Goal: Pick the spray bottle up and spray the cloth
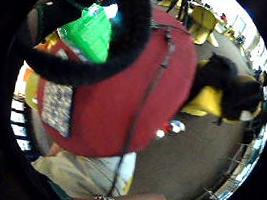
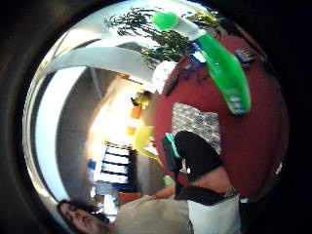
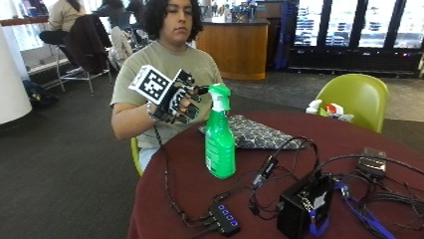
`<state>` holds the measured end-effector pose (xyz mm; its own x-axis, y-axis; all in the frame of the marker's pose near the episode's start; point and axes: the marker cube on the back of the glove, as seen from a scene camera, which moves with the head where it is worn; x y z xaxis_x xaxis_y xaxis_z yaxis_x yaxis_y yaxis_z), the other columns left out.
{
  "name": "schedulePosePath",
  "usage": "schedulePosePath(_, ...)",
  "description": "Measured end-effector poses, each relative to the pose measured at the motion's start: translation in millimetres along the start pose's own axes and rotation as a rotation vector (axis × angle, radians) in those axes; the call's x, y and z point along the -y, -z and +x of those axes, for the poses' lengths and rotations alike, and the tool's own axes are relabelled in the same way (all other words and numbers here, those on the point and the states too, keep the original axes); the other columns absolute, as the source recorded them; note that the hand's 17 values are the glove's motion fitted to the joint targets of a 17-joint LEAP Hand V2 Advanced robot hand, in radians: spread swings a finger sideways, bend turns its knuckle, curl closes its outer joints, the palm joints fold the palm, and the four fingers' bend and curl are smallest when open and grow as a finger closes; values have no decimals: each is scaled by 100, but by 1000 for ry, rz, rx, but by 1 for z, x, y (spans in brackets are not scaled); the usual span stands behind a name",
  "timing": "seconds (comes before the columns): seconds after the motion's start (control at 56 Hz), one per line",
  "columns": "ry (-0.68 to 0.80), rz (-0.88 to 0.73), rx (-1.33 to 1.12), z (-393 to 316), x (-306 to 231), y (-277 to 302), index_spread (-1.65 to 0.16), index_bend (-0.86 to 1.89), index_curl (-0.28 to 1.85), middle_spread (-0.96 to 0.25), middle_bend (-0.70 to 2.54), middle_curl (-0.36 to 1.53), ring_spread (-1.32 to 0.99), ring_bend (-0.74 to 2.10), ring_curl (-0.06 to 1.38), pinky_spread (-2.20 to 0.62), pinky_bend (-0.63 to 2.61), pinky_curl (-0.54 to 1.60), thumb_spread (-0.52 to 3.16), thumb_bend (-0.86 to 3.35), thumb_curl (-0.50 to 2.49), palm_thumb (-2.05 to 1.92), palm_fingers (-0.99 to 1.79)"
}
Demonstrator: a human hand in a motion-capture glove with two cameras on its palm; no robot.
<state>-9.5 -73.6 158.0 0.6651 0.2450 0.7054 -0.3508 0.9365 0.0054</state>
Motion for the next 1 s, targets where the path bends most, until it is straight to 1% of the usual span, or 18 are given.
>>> schedulePosePath(0.107, 5, 36, 201, 2, 40, -15, -33, 8, 23, 4, 18, 31, -3, 45, 36, 19, 45, 37, 110, 0, 35, 55, 43)
schedulePosePath(0.196, -22, 263, 285, 6, 77, -32, -31, 9, 22, 3, 20, 32, -4, 47, 37, 16, 46, 37, 107, 2, 37, 66, 42)
schedulePosePath(0.268, 2, 347, 315, 8, 102, -46, -31, 10, 21, 1, 23, 33, -6, 47, 37, 14, 43, 36, 101, 0, 38, 70, 43)
schedulePosePath(0.322, -21, 421, 328, 9, 119, -52, -30, 10, 20, 0, 25, 34, -7, 49, 37, 12, 40, 36, 98, -1, 39, 71, 44)
schedulePosePath(0.357, -32, 407, 332, 11, 124, -56, -29, 10, 20, -1, 26, 35, -8, 51, 37, 11, 38, 35, 96, -2, 39, 72, 46)
schedulePosePath(0.429, -166, 421, 359, 12, 141, -61, -28, 13, 21, -3, 27, 35, -11, 55, 37, 8, 34, 33, 93, -3, 39, 71, 59)
schedulePosePath(0.482, -223, 394, 363, 14, 154, -64, -28, 15, 22, -3, 27, 36, -12, 59, 38, 7, 30, 33, 92, -4, 39, 69, 70)
schedulePosePath(0.554, -240, 338, 406, 14, 169, -62, -28, 15, 23, -5, 28, 37, -15, 61, 38, 3, 25, 31, 91, -3, 39, 69, 85)
schedulePosePath(0.589, -239, 312, 440, 12, 174, -57, -28, 24, 27, -8, 35, 39, -16, 57, 36, 1, 20, 30, 92, 0, 40, 73, 104)
schedulePosePath(0.607, -240, 306, 458, 10, 176, -53, -28, 22, 27, -8, 34, 38, -16, 55, 35, 1, 18, 29, 92, -1, 41, 74, 105)
schedulePosePath(0.625, -241, 307, 476, 7, 177, -48, -28, 26, 29, -11, 38, 40, -17, 54, 36, -2, 18, 29, 88, 2, 43, 80, 119)
schedulePosePath(0.643, -243, 312, 492, 3, 178, -42, -28, 26, 30, -11, 39, 41, -17, 54, 37, -3, 19, 30, 87, 1, 44, 81, 120)
schedulePosePath(0.661, -246, 320, 505, -1, 179, -35, -28, 26, 31, -13, 41, 42, -17, 53, 37, -8, 27, 33, 80, 3, 46, 85, 132)
schedulePosePath(0.715, -253, 339, 522, -18, 179, -14, -27, 25, 34, -14, 44, 44, -17, 53, 39, -13, 32, 35, 74, 2, 49, 88, 133)
schedulePosePath(0.768, -173, 235, 491, -44, 169, 11, -27, 28, 38, -15, 49, 46, -17, 52, 40, -18, 35, 37, 66, 1, 53, 93, 138)
schedulePosePath(0.84, 43, -147, 404, -86, 139, 35, -28, 33, 41, -17, 52, 48, -18, 57, 42, -24, 35, 38, 55, -1, 57, 94, 144)
schedulePosePath(0.893, 157, -398, 318, -112, 117, 38, -28, 36, 44, -18, 54, 49, -19, 58, 43, -26, 36, 38, 50, -2, 59, 95, 143)
schedulePosePath(1.0, 226, -727, 161, -142, 85, 29, -27, 38, 47, -20, 56, 51, -19, 60, 44, -28, 38, 39, 44, -2, 63, 95, 140)
